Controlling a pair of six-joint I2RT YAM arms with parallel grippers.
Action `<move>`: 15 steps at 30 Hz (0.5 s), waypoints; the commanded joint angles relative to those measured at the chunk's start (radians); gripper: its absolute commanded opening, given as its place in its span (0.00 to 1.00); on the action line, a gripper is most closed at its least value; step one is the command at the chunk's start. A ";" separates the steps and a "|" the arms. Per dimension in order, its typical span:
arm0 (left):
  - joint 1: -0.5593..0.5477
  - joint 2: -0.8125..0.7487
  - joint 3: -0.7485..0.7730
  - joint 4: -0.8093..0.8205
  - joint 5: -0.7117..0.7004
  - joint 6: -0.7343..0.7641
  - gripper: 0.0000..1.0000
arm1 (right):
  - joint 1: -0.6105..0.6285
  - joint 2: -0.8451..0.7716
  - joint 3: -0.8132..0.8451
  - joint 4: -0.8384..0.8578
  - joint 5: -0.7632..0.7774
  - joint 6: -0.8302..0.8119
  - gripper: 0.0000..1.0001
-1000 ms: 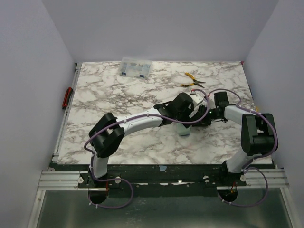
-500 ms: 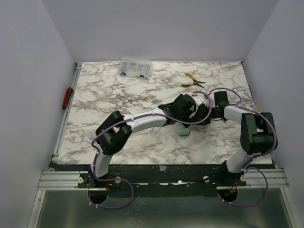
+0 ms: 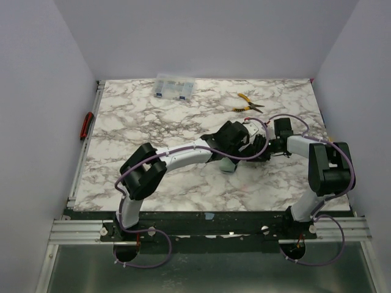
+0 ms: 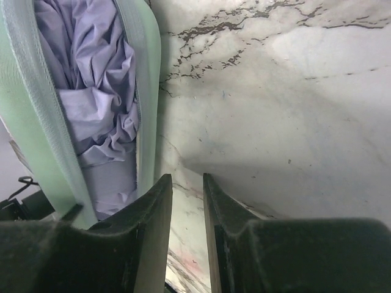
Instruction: Open the umbrella
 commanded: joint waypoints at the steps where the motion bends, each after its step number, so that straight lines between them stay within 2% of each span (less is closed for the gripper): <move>1: 0.015 -0.072 -0.032 -0.071 -0.019 0.008 0.98 | 0.001 0.025 0.003 0.015 0.067 -0.013 0.30; 8: 0.035 -0.111 -0.062 -0.082 0.004 0.009 0.98 | 0.002 0.013 0.003 0.030 0.020 -0.004 0.31; 12: 0.050 -0.107 -0.057 -0.100 0.012 0.008 0.98 | 0.003 -0.051 -0.034 0.121 -0.111 0.083 0.40; 15: 0.068 -0.115 -0.056 -0.104 0.011 -0.028 0.98 | 0.017 -0.075 -0.059 0.188 -0.145 0.129 0.43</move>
